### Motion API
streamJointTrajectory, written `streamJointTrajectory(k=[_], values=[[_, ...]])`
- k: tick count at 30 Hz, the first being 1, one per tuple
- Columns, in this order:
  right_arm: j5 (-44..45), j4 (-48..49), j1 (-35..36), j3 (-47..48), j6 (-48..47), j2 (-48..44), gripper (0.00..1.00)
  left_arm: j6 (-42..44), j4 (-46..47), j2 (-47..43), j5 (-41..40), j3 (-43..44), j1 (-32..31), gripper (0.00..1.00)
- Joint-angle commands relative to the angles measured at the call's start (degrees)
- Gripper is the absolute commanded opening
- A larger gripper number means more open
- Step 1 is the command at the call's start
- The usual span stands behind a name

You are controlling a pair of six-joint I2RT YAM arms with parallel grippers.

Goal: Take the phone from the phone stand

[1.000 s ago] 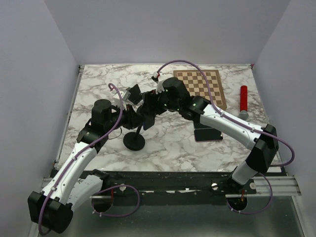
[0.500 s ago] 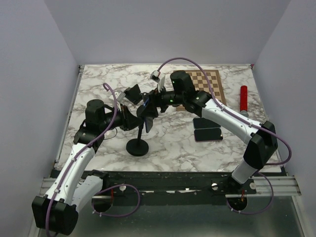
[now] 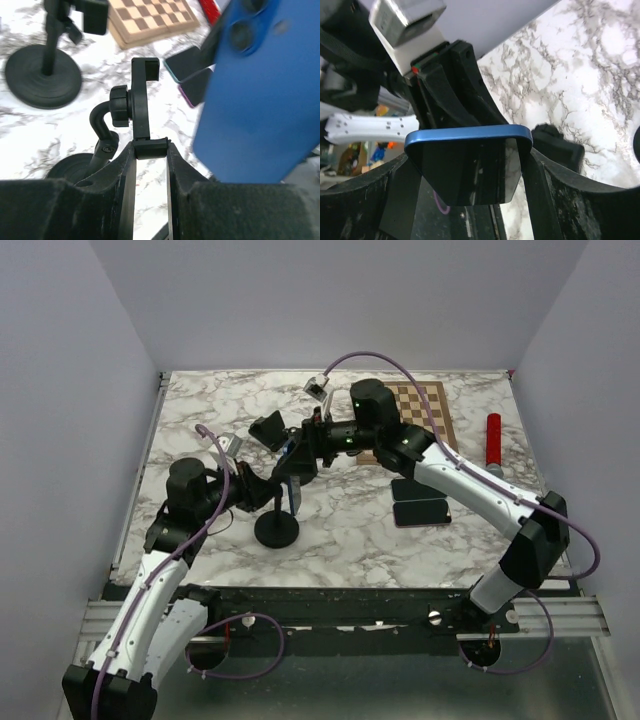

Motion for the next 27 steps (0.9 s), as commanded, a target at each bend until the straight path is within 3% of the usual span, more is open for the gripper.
streamJointTrajectory(k=[1,8,13,20,27], values=[[11.8,-1.1,0.4,0.8,8.3,-8.3,0.01,2.9,3.6,-7.4,-11.6,-2.0,-0.2,0.00],[37.4,-15.4,-0.3,-3.8,7.1,-14.7,0.01,1.3,13.6,-13.8,-20.7,-6.2,-0.1,0.00],[44.2,-18.2,-0.7,-8.0,7.0,-16.9,0.01,-0.3,24.8,-10.5,-22.9,-7.5,-0.1,0.00],[52.1,-21.8,-1.2,-11.6,10.0,-19.6,0.01,-3.4,28.8,-6.9,-33.1,-9.2,0.0,0.00],[58.6,-30.5,-3.4,-13.1,13.9,-18.7,0.01,-7.2,20.6,-6.4,-35.6,-9.6,0.0,0.00]])
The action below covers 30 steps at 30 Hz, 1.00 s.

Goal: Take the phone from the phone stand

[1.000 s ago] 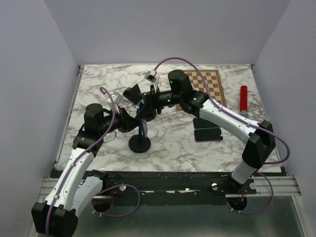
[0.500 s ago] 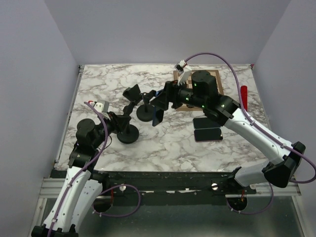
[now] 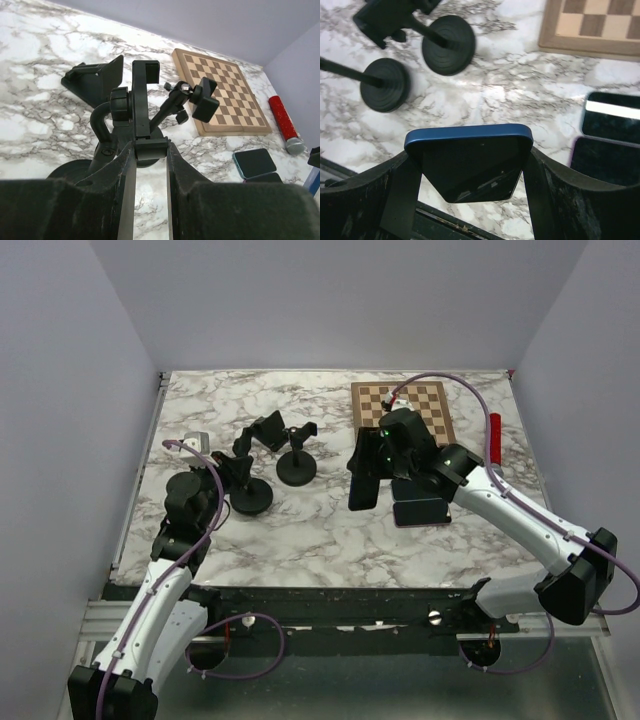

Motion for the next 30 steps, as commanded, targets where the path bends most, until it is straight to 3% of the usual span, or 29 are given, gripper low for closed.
streamJointTrajectory(k=[1,2,7,12,19,30], values=[[6.8,-6.0,-2.0,-2.0,5.3,-1.2,0.01,-5.1,-0.6,-1.6,-4.9,0.0,0.0,0.02],[6.8,-7.2,-2.7,-2.3,6.4,-0.5,0.01,-6.0,-0.9,-2.2,-5.2,-0.3,0.0,0.04],[5.4,-12.3,-6.1,-4.4,10.7,3.0,0.01,-9.6,-2.5,-5.3,-7.8,-2.1,0.0,0.49],[10.2,-16.2,-7.4,-7.1,22.2,2.1,0.01,-9.6,-4.1,-6.8,-6.5,-0.9,0.0,0.72],[6.7,-17.2,-13.6,-13.2,33.5,-0.7,0.01,-6.0,-11.4,-7.7,-7.1,5.7,-0.2,0.89],[-13.6,-16.0,-36.1,-30.4,40.8,-4.2,0.01,6.7,-18.7,-9.6,-12.2,17.5,-1.5,0.92]])
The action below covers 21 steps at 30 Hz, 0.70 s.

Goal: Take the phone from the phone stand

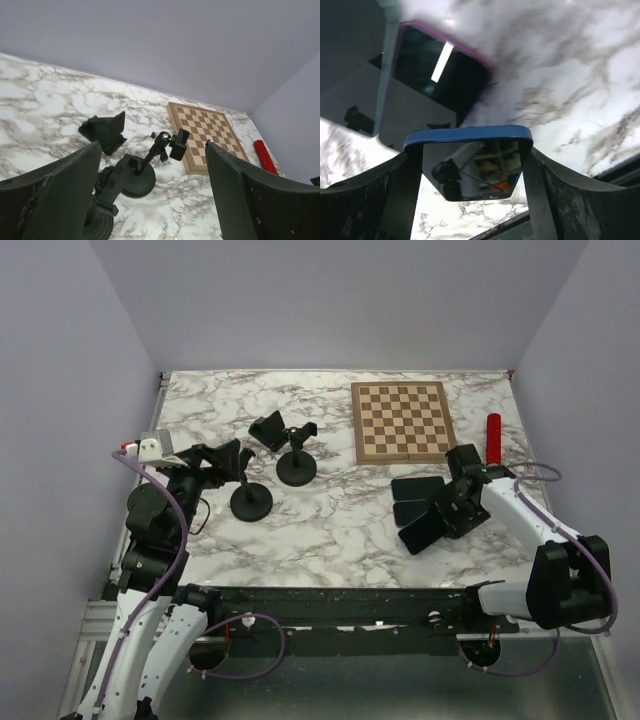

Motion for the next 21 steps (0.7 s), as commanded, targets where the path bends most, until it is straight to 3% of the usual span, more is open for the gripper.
streamJointTrajectory(k=[1,11,16,21], values=[[-12.4,0.2,-6.9,-7.5,5.7,-3.0,0.01,9.6,-3.2,-0.5,-4.6,5.3,-1.0,0.92],[-15.5,3.2,-9.4,-19.7,21.1,-14.0,0.01,15.6,-1.2,-2.1,-9.6,0.7,-2.9,0.92],[-9.2,3.6,-9.5,-20.7,27.8,-18.6,0.01,16.3,-0.9,-3.3,-10.5,-0.4,-3.6,0.92],[-2.5,1.5,-9.5,-17.6,27.1,-16.8,0.01,16.3,-1.0,-4.0,-11.0,-0.5,-3.8,0.91]])
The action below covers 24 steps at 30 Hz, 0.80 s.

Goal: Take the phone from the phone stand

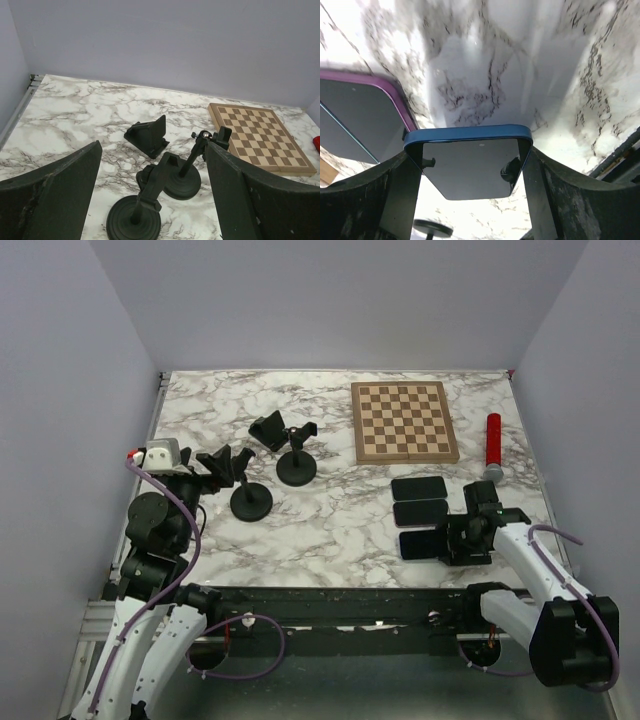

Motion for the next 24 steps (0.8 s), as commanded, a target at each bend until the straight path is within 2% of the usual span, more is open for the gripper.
streamJointTrajectory(k=[1,5,9,17,20,24], values=[[6.9,-1.6,-0.4,3.7,2.6,2.1,0.01,1.2,0.5,-1.1,-2.0,-0.4,-0.4,0.91],[7.1,-1.9,-0.4,3.6,2.1,3.1,0.02,1.3,0.3,-1.4,-2.3,-0.4,-0.4,0.91],[5.3,0.0,-0.4,1.9,1.9,3.5,0.08,1.3,0.4,-1.6,-2.4,-0.5,-0.4,0.91],[3.8,0.2,-0.4,1.1,2.2,4.6,0.09,1.2,0.3,-1.6,-2.3,-0.5,-0.4,0.91],[3.9,0.5,-0.4,0.8,1.9,4.8,0.14,1.3,0.3,-1.7,-2.4,-0.6,-0.4,0.91],[3.2,2.6,-0.4,-0.5,1.7,5.1,0.25,1.2,0.5,-1.7,-2.3,-0.7,-0.4,0.90]])
